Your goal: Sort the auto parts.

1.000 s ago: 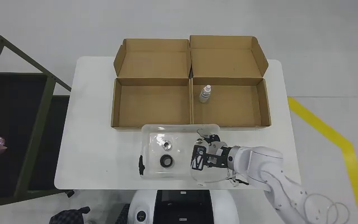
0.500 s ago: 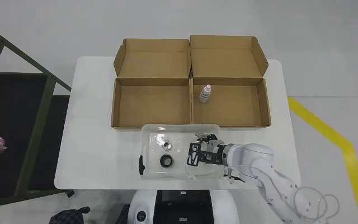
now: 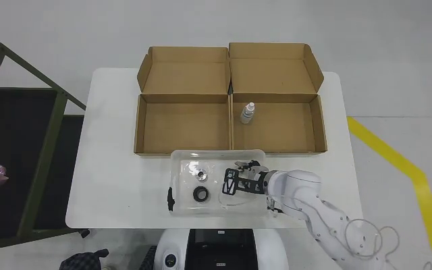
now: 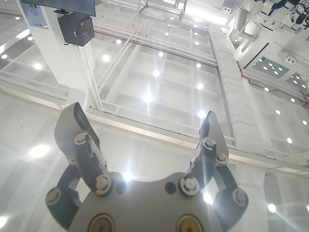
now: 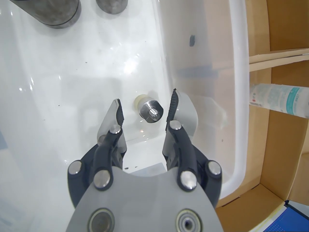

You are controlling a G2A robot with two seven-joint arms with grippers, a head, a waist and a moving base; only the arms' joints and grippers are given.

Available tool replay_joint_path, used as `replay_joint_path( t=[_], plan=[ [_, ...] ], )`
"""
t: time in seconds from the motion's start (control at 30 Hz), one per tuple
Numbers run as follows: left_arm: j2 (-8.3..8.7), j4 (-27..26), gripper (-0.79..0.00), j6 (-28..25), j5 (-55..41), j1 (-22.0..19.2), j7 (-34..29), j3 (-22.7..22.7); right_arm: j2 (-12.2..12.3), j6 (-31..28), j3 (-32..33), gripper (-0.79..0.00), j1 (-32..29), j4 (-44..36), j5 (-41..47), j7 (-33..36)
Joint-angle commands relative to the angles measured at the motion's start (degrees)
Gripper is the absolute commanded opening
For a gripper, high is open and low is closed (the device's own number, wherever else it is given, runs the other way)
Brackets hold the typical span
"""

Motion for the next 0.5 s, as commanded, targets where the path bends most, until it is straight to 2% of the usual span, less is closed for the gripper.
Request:
replay_joint_path(
  t=[0.0, 0.13, 0.23, 0.47],
  plan=[
    [0.00, 0.00, 0.000, 0.00, 0.00, 0.00, 0.00, 0.00, -0.10, 0.11, -0.35, -0.468, 0.31, 0.26, -0.02, 0.35],
    [0.00, 0.00, 0.000, 0.00, 0.00, 0.00, 0.00, 0.00, -0.29, 0.27, -0.89, -0.597, 0.86, 0.70, 0.03, 1.21],
    [0.00, 0.00, 0.000, 0.00, 0.00, 0.00, 0.00, 0.00, -0.39, 0.33, -1.17, -0.785, 1.20, 0.79, -0.04, 1.75],
    [0.00, 0.00, 0.000, 0.00, 0.00, 0.00, 0.00, 0.00, -0.40, -0.82, -1.39, -0.785, 0.82, -1.32, 0.92, 1.42]
  ],
)
